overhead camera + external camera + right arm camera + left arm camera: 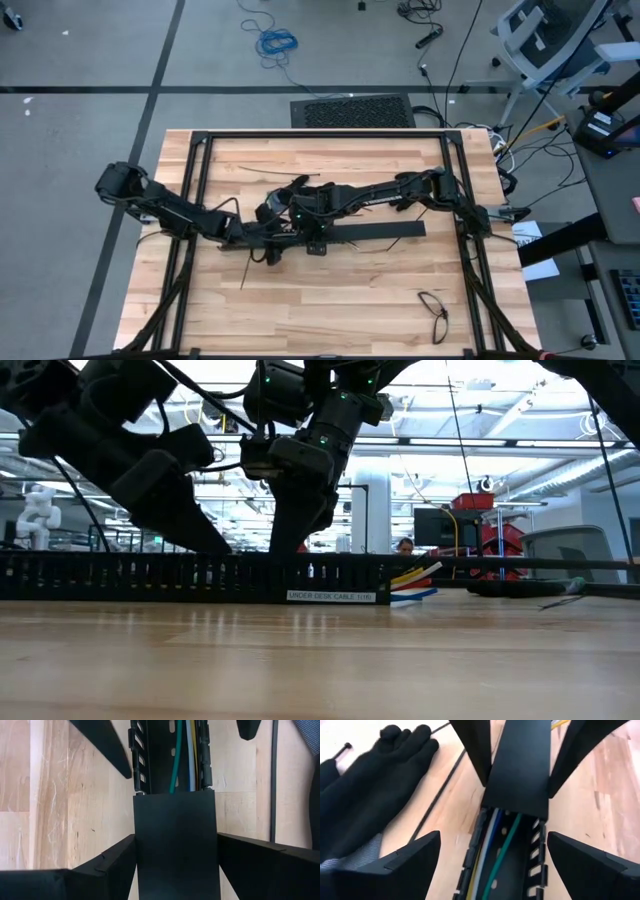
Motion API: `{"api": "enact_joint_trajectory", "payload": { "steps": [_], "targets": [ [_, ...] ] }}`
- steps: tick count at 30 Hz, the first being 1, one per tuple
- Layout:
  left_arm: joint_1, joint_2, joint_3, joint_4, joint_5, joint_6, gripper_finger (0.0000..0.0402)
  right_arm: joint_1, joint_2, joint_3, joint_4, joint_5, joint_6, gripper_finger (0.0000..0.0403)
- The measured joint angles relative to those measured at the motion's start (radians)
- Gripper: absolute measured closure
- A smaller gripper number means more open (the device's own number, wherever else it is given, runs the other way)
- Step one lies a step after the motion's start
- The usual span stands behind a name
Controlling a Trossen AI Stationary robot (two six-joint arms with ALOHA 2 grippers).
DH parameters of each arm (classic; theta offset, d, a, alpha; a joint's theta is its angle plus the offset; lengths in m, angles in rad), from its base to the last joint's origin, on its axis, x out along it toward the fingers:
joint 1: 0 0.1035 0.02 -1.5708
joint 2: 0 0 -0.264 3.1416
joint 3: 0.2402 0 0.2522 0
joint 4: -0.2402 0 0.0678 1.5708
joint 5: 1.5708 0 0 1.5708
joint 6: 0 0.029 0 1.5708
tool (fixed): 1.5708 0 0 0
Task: Ziptie cables
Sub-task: Close the cable duct
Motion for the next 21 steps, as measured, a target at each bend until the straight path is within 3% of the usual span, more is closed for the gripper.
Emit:
{"api": "enact_joint_trajectory", "payload": {
  "steps": [9, 21],
  "targets": [
    [-0.001, 0.079, 0.0, 0.073, -0.001, 0.003, 0.0079, -0.005, 0.0, 0.0, -0.001, 0.001, 0.0, 0.0154],
    [-0.024, 0.008, 0.0, -0.054, 0.027, 0.008, 0.008, -0.006, 0.0, 0.0, 0.059, 0.002, -0.05, 0.0154]
  ]
}}
